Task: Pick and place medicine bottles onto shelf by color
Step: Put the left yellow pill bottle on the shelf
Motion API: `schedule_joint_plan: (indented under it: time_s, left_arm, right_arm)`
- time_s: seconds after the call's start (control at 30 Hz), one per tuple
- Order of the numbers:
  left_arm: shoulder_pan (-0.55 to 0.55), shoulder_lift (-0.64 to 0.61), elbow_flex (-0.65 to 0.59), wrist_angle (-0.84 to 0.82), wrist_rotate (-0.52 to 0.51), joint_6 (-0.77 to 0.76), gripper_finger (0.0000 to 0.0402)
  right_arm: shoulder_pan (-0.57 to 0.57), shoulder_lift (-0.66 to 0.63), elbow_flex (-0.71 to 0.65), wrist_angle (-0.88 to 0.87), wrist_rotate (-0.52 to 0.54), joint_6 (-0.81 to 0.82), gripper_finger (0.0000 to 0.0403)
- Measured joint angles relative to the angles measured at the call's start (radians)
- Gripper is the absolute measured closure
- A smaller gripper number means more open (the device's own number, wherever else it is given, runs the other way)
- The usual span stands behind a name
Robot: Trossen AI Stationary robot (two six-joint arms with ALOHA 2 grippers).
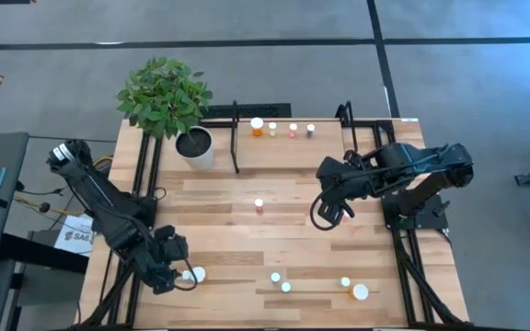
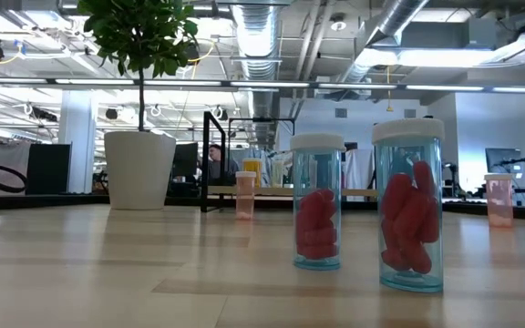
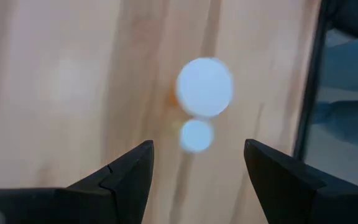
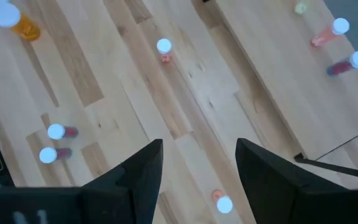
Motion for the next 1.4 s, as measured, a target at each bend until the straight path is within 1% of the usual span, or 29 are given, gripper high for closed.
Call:
schedule_joint_plan:
  time_s: [0.1, 0.17, 0.3, 0.37, 0.6, 0.7, 0.8, 1.0, 1.17, 1.4]
  left_arm:
    - [-0.015, 0.000, -0.062, 0.122, 0.021, -0.028, 0.0164]
    - [-0.020, 0.000, -0.085, 0.163, 0.011, -0.047, 0.0164]
    - [-0.025, 0.015, -0.114, 0.161, -0.055, -0.073, 0.0164]
    - [-0.025, 0.039, -0.120, 0.163, -0.066, -0.077, 0.0164]
    - [-0.028, 0.167, -0.119, 0.260, 0.020, -0.011, 0.0164]
    - [-0.027, 0.217, -0.119, 0.264, 0.019, -0.005, 0.0164]
    - [-0.027, 0.228, -0.119, 0.283, 0.012, -0.007, 0.0164]
    - [-0.027, 0.223, -0.119, 0.265, 0.001, -0.011, 0.0167]
    - [-0.027, 0.223, -0.119, 0.255, -0.005, -0.010, 0.0196]
    - [-0.023, 0.223, -0.119, 0.254, -0.011, -0.012, 0.0266]
  right_arm:
    - [-0.003, 0.000, 0.000, 0.001, 0.000, 0.000, 0.0178]
    - [-0.003, 0.000, 0.000, 0.000, 0.000, 0.001, 0.0178]
    - [-0.003, 0.000, 0.000, 0.001, -0.001, 0.001, 0.0178]
    - [-0.003, 0.000, 0.000, 0.000, -0.001, 0.001, 0.0178]
    - [-0.003, 0.000, 0.000, 0.000, -0.001, 0.026, 0.0178]
    - [-0.003, 0.000, 0.000, 0.000, -0.001, 0.027, 0.0178]
    - [-0.003, 0.000, 0.000, 0.000, -0.001, 0.028, 0.0178]
    - [-0.026, 0.000, 0.000, 0.000, -0.001, 0.029, 0.0178]
    - [-0.053, 0.000, 0.000, 0.000, -0.002, 0.027, 0.0178]
    - [-0.077, 0.000, 0.000, 0.000, -0.002, 0.005, 0.0178]
